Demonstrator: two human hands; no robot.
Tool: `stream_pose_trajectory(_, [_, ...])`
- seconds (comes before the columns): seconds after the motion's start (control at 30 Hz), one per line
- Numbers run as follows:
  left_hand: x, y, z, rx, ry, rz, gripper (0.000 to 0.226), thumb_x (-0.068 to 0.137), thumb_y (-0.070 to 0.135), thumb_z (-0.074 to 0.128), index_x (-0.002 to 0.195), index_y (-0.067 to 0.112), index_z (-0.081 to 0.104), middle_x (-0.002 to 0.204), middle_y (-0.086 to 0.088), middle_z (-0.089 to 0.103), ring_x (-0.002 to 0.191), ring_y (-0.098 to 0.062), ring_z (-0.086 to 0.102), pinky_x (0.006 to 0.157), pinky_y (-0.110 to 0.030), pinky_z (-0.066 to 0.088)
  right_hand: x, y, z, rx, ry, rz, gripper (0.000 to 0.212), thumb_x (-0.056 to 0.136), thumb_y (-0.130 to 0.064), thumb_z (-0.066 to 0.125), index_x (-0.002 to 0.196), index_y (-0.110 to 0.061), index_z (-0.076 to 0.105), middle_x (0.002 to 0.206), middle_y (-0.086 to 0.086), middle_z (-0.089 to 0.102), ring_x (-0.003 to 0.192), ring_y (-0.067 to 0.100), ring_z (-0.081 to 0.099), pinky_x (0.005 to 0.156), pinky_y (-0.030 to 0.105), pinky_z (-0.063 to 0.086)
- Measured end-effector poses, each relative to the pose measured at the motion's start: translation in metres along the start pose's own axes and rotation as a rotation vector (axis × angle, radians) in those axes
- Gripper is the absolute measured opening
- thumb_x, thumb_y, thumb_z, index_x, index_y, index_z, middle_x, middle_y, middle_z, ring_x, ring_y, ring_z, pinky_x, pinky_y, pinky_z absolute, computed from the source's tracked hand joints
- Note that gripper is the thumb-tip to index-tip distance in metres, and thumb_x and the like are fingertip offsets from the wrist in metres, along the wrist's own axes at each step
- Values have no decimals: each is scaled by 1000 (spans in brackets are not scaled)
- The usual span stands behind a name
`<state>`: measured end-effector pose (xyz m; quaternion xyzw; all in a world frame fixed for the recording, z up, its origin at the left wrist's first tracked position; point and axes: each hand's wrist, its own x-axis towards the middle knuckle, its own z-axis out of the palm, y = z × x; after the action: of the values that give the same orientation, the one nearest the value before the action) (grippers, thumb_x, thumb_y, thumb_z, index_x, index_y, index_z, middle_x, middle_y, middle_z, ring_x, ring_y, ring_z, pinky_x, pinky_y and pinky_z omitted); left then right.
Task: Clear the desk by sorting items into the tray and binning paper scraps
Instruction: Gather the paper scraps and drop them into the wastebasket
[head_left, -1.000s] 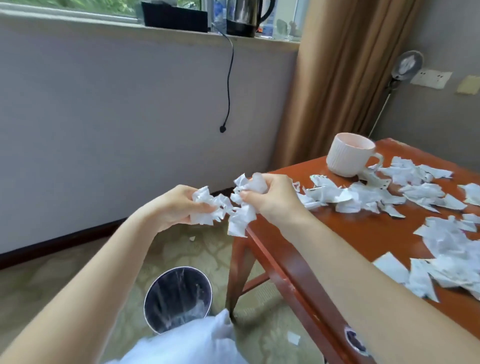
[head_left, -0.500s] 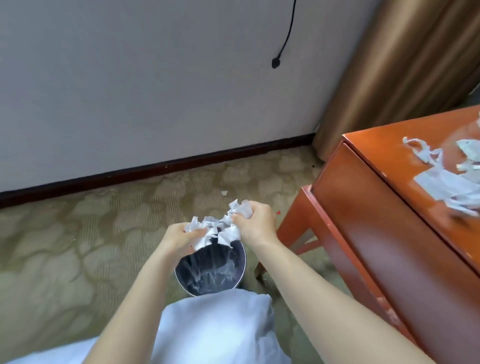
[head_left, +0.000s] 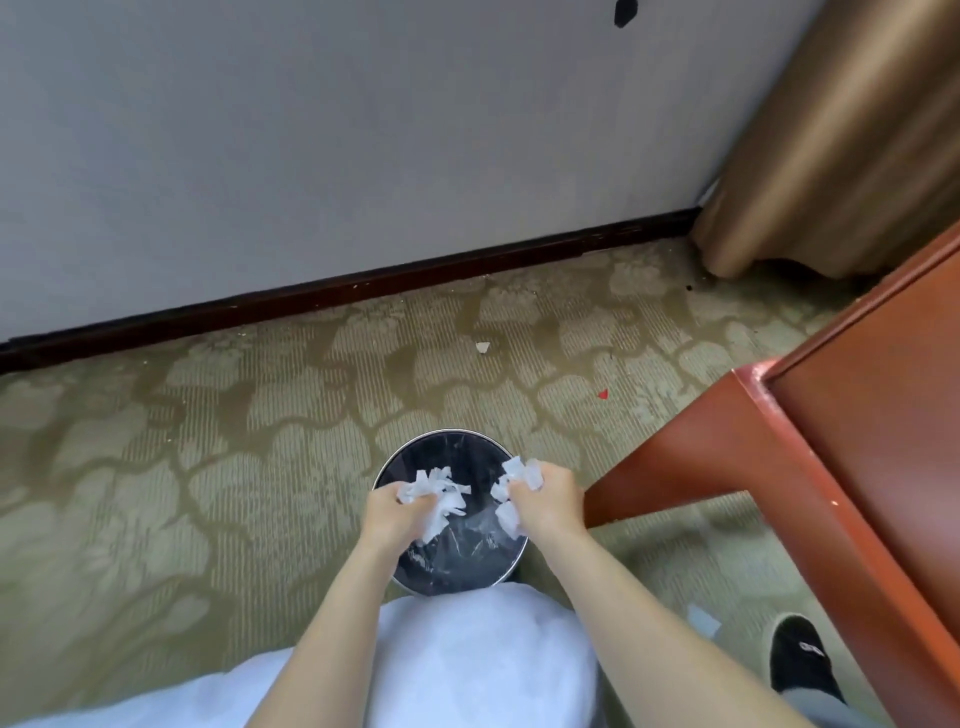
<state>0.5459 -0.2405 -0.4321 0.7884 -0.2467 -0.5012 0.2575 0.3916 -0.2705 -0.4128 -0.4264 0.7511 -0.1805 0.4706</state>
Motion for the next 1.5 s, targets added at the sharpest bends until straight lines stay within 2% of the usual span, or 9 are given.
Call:
stream_pose_trajectory(0.2, [16,-20,4,34,33,-61,46,81,6,55,52,20,21,55,1,22,55,-16,19,53,-27,14,18,17,27,33,-76,102,13,82,-5,52,72,-12,56,77,7,58,77,28,54,67,31,42])
stream_pose_trajectory(0.3, [22,-33,9,-3,17,-130,41,82,8,59,55,18,30,56,0,28,54,-18,24,54,-27,27,22,17,36,-40,-115,87,9,87,-7,51,85,-7,60,84,9,58,83,30,55,69,28,42])
stream_pose_trajectory(0.43, [23,-37,12,-165,-8,-195,8,87,9,62,90,5,55,71,-3,51,61,-13,49,60,-26,48,26,20,49,-41,-155,116,20,87,-6,49,104,-4,60,100,13,61,99,34,60,89,40,52])
stream_pose_trajectory(0.63, [20,-39,17,-77,-77,-183,30,94,18,53,119,2,54,90,-9,57,80,-17,53,63,-22,46,19,21,34,76,-293,233,44,95,-18,46,139,-12,38,129,9,51,93,21,50,81,35,44])
stream_pose_trajectory(0.8, [0,-29,16,66,-130,-41,20,94,19,51,109,8,57,75,0,55,64,-12,48,59,-25,40,0,12,-11,67,-299,171,32,94,-16,49,125,-11,53,88,2,56,83,17,54,78,29,45])
stream_pose_trajectory(0.97, [-32,-7,5,153,-198,165,10,93,17,52,100,14,59,92,-4,60,86,-18,55,74,-28,42,-41,-15,-55,163,-318,64,21,94,-11,48,113,-11,56,94,5,59,75,12,54,61,19,43])
stream_pose_trajectory(1.23, [-101,56,-15,419,-316,546,11,93,15,51,94,20,61,92,5,64,92,-15,62,77,-22,48,-108,-51,-100,34,-282,-186,25,94,-13,48,116,-9,59,98,3,63,83,14,62,64,18,44])
stream_pose_trajectory(1.37, [-156,99,-27,627,-333,765,20,93,21,52,108,12,63,98,6,62,92,-8,57,80,-18,39,-159,-73,-138,-197,-173,-419,22,92,-21,52,110,-19,63,100,-4,62,96,12,59,81,23,43])
stream_pose_trajectory(1.5, [-215,141,-36,714,-389,915,11,92,25,54,99,22,62,97,8,65,91,-7,60,86,-23,46,-225,-93,-189,-339,-25,-587,23,92,-23,52,111,-22,64,102,-2,66,98,12,55,91,26,41])
